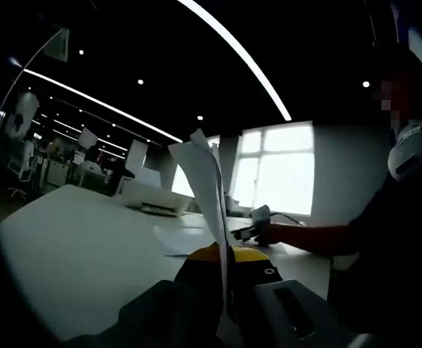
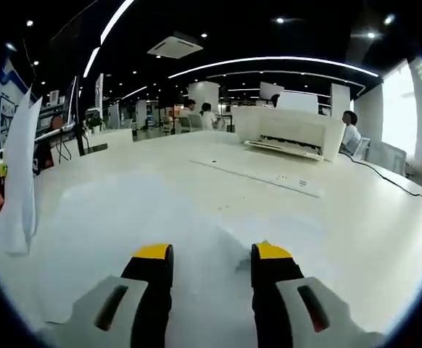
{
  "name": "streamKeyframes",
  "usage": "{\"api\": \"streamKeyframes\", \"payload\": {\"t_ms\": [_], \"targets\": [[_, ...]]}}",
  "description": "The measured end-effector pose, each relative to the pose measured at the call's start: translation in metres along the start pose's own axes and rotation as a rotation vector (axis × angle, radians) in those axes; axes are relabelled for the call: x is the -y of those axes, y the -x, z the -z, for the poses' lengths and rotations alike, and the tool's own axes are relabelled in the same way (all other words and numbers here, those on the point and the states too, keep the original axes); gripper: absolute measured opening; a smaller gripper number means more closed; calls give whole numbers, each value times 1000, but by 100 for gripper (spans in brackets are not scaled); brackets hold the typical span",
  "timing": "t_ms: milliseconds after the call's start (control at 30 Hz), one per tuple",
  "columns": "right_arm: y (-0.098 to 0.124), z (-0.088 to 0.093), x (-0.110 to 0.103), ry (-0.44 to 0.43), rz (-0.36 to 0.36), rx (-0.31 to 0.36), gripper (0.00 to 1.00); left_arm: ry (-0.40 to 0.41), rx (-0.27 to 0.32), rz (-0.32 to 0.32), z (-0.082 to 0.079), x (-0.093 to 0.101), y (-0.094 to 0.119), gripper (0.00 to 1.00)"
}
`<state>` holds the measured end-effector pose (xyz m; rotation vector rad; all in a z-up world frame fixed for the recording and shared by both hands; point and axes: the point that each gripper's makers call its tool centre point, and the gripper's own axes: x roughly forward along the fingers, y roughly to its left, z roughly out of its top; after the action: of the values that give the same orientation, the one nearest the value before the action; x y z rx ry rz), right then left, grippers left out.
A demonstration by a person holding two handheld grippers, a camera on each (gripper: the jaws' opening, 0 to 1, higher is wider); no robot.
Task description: Organize the stack of printing papers by aligning and flattening the scattered papers on the table
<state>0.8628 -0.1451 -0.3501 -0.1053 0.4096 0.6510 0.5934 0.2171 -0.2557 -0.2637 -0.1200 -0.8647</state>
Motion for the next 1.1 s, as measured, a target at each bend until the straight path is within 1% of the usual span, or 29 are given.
{"api": "streamKeyframes", "payload": {"t_ms": [67,167,233,300,333,367,467,567,700,867,900,1100], "targets": [[0,-1,-2,16,-10,1,32,-1,0,0,0,0,0,6],[-1,-1,-5,26,-25,-5,20,-1,1,1,0,0,0,6],[0,-1,-2,22,-18,-9,16,0,2,1,0,0,0,6],[2,0,3,9,-11,-15,2,0,1,2,0,0,0,6],[3,0,3,1,-10,-17,0,0,1,2,0,0,0,6],[5,1,4,-19,-14,-24,0,-1,1,2,0,0,0,6],[7,1,3,-6,-16,-28,0,0,4,3,-1,0,1,6],[13,-5,2,-10,-28,-15,0,-1,6,3,-1,0,1,6],[27,-28,-4,8,-39,41,0,-1,7,2,-1,0,1,6],[45,-67,-15,62,-49,132,0,0,3,1,0,-1,1,6],[48,-71,-17,66,-50,145,0,-1,2,0,0,-1,1,6],[71,-108,-37,86,-69,256,0,-4,3,-4,0,-1,1,6]]}}
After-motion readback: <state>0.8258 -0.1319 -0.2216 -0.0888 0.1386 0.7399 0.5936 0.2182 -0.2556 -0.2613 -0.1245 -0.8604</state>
